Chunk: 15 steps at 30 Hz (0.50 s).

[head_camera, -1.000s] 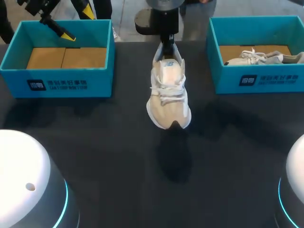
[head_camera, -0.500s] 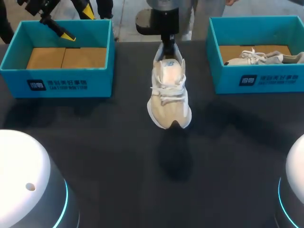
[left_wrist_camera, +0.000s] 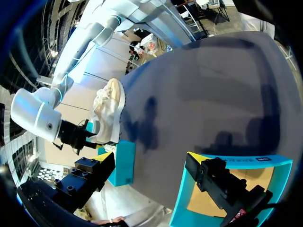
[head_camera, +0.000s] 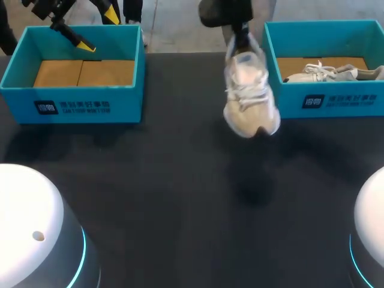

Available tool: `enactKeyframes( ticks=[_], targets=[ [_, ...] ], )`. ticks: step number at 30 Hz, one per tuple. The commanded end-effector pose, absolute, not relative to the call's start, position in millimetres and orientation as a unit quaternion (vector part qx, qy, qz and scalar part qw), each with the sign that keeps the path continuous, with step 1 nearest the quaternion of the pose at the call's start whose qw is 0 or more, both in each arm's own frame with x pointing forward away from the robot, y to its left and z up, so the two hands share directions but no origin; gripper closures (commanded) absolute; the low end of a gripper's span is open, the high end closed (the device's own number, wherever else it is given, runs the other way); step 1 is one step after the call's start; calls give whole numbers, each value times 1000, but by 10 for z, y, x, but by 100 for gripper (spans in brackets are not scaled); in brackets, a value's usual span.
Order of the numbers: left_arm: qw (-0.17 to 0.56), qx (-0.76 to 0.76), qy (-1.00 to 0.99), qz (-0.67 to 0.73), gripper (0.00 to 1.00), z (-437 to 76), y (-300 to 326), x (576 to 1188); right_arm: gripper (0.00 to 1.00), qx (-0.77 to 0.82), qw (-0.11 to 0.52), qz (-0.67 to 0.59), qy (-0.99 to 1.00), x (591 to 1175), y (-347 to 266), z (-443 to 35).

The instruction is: Take the shoe out of the shoebox, open the shoe tongue, remove and reinsert the insole, then place the shoe into the shoebox

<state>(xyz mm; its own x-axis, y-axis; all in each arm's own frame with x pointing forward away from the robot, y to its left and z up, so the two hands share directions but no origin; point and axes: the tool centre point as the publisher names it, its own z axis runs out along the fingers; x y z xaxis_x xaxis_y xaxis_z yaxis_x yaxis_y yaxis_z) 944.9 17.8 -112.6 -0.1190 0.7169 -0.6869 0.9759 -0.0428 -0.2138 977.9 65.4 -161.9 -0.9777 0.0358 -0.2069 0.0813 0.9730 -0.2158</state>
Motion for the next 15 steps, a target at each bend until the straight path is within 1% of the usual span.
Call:
enactKeyframes(
  ticks=[1,10,15],
  targets=[
    [190,636,666,-340,0,-1126,179,9435,100,29,95,-110,989,9947,305,-1577],
    [190,636,666,-340,0,-1126,179,9435,100,47,96,-126,986,10281,-274,-1541],
    [190,636,666,-340,0,-1126,179,9435,100,34,104,-129,986,10457,-467,-1475]
  ],
)
